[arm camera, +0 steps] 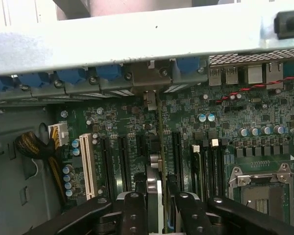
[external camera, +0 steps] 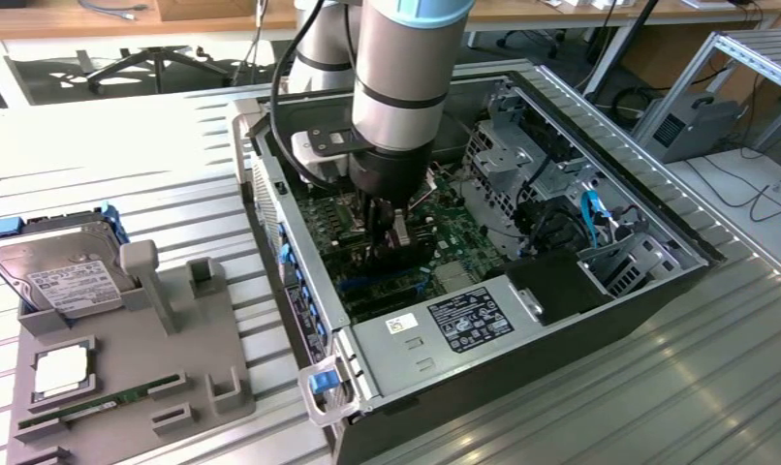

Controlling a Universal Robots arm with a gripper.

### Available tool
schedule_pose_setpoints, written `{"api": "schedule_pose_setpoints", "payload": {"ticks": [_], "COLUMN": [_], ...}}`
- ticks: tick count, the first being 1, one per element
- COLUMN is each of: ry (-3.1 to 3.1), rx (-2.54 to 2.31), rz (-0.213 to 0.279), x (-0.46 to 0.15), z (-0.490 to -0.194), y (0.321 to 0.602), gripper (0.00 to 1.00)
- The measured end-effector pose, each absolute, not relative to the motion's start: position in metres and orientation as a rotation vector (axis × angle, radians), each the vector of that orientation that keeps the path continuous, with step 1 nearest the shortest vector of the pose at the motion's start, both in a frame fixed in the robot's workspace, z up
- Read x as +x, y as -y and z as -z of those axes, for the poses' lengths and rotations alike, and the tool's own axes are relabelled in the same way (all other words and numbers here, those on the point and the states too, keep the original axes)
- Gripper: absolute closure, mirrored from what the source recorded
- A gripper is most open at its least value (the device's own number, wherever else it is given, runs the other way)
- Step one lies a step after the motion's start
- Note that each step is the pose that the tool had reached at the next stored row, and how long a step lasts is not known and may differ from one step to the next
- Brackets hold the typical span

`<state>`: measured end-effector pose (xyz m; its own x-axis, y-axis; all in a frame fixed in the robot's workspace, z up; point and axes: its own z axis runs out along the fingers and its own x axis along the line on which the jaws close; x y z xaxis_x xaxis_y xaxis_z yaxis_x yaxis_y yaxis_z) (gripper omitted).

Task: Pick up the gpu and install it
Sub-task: 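Insert the gpu into the slot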

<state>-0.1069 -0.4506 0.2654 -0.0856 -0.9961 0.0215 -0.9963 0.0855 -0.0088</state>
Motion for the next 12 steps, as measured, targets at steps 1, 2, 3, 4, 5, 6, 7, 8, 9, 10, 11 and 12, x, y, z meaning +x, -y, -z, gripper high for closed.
{"api": "schedule_pose_setpoints", "payload": {"ticks": [1, 2, 3, 4, 5, 6, 7, 8, 9, 10, 11, 12], "ry": [2.307, 2.307, 2.307, 2.307, 2.307, 2.31, 2.31, 2.31, 2.31, 2.31, 2.308, 2.307], "rx": [2.117, 2.117, 2.117, 2.117, 2.117, 2.12, 2.12, 2.12, 2.12, 2.12, 2.123, 2.123], "rz": [-0.033, -0.033, -0.033, -0.033, -0.033, -0.026, -0.026, -0.026, -0.026, -0.026, -0.026, -0.026], "x": [-0.1069, -0.1069, -0.1069, -0.1069, -0.1069, -0.1067, -0.1067, -0.1067, -0.1067, -0.1067, -0.1067, -0.1067], "z": [-0.2653, -0.2652, -0.2652, -0.2651, -0.2648, -0.2629, -0.2628, -0.2625, -0.2623, -0.2622, -0.2623, -0.2637], "y": [0.4506, 0.4504, 0.4502, 0.4498, 0.4486, 0.448, 0.448, 0.4481, 0.4481, 0.4481, 0.4481, 0.448], "gripper": [0.73, 0.73, 0.73, 0.73, 0.73, 0.73, 0.73, 0.73, 0.73, 0.73, 0.73, 0.73]}}
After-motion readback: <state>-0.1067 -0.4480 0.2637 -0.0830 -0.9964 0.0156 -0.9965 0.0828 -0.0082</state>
